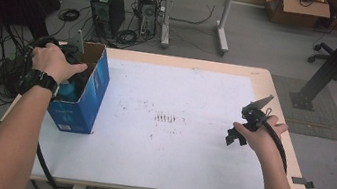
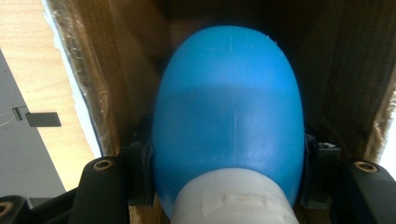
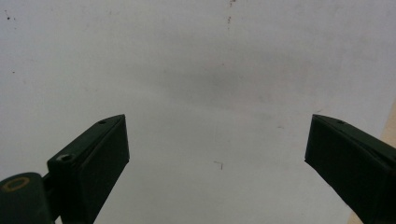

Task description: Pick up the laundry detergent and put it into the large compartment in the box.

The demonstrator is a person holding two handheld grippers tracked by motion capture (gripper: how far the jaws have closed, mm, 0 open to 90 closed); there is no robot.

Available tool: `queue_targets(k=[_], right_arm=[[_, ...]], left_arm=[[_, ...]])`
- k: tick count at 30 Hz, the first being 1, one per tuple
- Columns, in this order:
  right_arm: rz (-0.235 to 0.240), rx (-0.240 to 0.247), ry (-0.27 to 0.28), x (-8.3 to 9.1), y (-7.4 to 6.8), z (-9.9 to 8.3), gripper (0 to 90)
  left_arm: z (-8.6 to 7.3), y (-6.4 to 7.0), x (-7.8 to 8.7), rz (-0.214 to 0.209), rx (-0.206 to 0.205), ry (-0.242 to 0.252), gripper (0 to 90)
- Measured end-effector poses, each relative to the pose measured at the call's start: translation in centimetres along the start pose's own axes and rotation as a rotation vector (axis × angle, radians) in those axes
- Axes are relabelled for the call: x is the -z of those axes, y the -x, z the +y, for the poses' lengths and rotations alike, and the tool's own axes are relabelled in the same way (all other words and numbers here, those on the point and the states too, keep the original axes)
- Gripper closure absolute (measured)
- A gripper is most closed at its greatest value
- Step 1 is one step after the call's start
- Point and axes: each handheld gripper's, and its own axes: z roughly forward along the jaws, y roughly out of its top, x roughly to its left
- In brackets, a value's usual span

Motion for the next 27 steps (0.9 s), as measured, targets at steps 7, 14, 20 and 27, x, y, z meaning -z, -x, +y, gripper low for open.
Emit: queue_targets(k=[7, 14, 20, 27], right_arm=[[0.002, 0.002, 0.001, -0.04, -0.15, 0.07, 6.5], [0.003, 0.002, -0.002, -0.17, -0.17, 0.07, 6.5], [0.003, 0.005, -0.002, -0.1, -0.23, 0.09, 6.4], [0.001, 0.008, 0.0, 0.04, -0.4, 0.13, 6.4]], left_arm=[[0.06, 0.01, -0.04, 0.0, 0.0, 0.001, 37.4], [0.14, 0.11, -0.12, 0.002, -0.008, -0.004, 37.2], [0.1, 0.07, -0.12, -0.001, -0.008, -0.005, 37.1], [0.01, 0.14, 0.03, -0.006, -0.012, 0.0, 36.8]])
